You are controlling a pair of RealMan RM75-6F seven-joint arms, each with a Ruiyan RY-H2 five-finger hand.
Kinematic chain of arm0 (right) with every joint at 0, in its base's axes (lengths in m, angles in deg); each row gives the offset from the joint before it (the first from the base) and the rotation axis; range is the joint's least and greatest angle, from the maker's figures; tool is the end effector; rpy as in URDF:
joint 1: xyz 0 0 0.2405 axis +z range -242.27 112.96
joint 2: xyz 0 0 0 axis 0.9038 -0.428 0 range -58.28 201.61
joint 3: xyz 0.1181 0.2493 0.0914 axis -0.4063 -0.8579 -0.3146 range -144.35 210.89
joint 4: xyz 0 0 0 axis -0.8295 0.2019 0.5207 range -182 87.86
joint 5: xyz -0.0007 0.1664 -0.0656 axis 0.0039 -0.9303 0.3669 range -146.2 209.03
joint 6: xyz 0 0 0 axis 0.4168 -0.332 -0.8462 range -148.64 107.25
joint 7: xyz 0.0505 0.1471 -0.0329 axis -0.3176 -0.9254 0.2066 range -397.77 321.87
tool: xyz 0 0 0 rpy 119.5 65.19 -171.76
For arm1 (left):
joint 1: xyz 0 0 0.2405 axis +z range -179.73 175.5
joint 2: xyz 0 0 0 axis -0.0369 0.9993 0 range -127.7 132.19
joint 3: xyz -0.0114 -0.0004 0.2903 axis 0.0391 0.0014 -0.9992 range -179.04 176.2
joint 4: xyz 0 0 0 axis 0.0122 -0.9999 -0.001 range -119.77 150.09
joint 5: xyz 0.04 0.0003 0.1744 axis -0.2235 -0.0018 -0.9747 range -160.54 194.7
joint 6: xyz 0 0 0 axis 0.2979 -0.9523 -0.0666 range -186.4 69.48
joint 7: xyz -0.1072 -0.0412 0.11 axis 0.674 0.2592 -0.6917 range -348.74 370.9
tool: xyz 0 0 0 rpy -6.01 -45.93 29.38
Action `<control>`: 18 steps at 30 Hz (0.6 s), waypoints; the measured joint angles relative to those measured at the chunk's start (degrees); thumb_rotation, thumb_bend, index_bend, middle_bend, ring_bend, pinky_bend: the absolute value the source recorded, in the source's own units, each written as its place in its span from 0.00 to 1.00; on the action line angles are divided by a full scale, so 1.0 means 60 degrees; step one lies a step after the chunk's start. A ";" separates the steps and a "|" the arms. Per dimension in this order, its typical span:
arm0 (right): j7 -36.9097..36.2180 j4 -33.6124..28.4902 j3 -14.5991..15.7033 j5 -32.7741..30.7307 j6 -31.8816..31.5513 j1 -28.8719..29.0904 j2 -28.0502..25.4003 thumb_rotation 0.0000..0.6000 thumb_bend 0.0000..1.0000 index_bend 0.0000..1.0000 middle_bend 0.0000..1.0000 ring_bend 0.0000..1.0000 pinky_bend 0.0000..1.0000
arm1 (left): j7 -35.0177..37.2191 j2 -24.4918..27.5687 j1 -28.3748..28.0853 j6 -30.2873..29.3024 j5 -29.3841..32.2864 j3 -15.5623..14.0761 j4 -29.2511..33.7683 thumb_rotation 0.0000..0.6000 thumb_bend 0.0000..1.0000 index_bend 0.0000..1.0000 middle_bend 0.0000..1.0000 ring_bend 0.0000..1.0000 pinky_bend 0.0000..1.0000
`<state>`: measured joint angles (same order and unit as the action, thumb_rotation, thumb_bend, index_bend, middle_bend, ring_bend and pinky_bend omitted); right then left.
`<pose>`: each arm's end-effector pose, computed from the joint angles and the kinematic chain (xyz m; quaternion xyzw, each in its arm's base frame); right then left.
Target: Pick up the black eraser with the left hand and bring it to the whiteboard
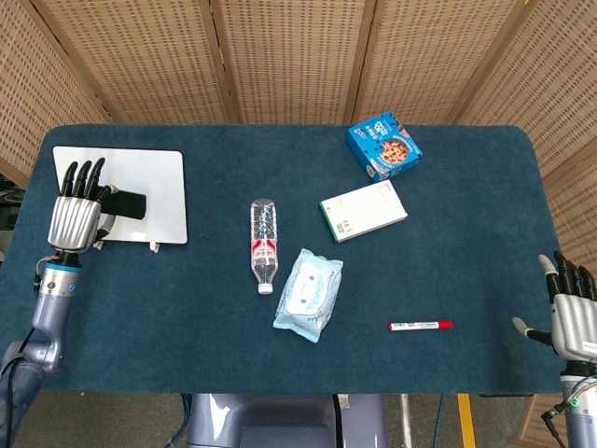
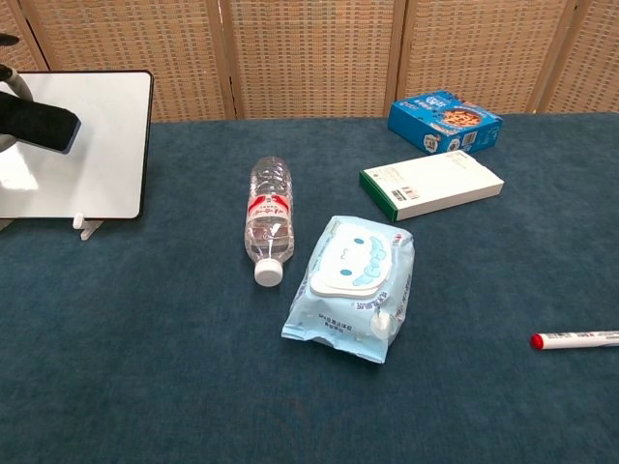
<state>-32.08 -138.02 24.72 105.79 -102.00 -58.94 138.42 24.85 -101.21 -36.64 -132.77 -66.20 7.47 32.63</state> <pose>-0.3535 -0.2163 0.2063 0.5397 -0.4030 0.3481 0.6520 -0.3123 0.4065 0.0976 -0.6438 -0.1871 -0.3900 0.6312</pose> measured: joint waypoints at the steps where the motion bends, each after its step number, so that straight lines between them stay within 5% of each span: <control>1: 0.0022 0.0008 0.0004 -0.0004 0.0008 0.0007 0.0018 1.00 0.16 0.03 0.00 0.00 0.00 | 0.0073 -0.0091 -0.0032 0.0122 0.0018 -0.0007 -0.0170 1.00 0.34 0.43 0.00 0.00 0.00; 18: 0.0199 0.0193 -0.0048 -0.0279 0.0235 0.0129 0.0172 1.00 0.16 0.03 0.00 0.00 0.00 | 0.0387 -0.0660 -0.0503 0.1288 0.0282 -0.0012 -0.1305 1.00 0.34 0.43 0.00 0.00 0.00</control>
<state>-30.89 -136.86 24.43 104.12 -100.59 -58.16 139.45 27.17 -105.17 -39.66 -125.04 -64.51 7.40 24.81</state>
